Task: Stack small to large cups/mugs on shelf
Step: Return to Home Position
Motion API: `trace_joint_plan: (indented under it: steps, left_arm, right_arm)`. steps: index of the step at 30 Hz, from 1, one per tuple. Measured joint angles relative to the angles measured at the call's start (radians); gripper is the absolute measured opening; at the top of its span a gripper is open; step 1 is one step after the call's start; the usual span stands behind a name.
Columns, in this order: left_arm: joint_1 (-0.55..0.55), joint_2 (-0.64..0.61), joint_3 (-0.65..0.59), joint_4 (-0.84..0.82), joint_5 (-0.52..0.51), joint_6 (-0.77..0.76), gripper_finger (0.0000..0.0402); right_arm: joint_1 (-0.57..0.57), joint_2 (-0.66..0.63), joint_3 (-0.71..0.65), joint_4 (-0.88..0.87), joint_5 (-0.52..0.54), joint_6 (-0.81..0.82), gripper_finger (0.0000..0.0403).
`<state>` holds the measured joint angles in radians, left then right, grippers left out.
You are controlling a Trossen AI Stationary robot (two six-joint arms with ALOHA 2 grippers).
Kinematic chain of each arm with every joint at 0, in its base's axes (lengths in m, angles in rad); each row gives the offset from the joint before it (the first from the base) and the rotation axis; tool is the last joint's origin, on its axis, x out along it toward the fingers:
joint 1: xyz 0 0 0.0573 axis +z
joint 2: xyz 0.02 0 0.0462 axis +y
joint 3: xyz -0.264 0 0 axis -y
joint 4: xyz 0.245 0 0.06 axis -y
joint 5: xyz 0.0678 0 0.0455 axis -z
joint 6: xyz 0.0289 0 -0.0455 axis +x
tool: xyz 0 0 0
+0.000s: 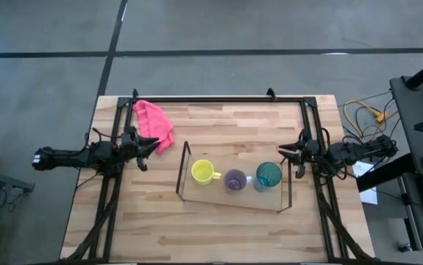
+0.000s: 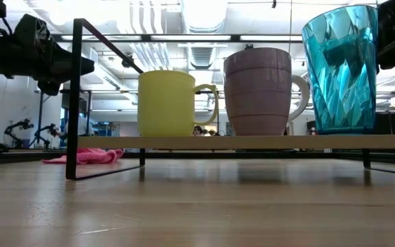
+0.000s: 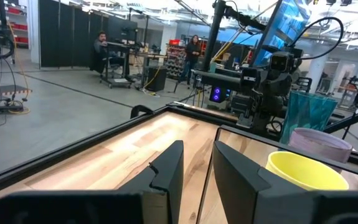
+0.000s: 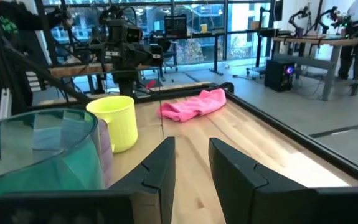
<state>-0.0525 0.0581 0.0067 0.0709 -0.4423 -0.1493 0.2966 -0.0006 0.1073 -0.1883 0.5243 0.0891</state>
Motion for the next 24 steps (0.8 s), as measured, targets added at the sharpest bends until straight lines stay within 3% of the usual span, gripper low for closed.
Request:
trace_joint_plan:
  steps: [24]
  left_arm:
    - [0.000, 0.000, 0.000, 0.002, 0.000, 0.000, 0.0073]
  right_arm:
    - [0.000, 0.002, 0.014, 0.014, 0.003, 0.034, 0.0091]
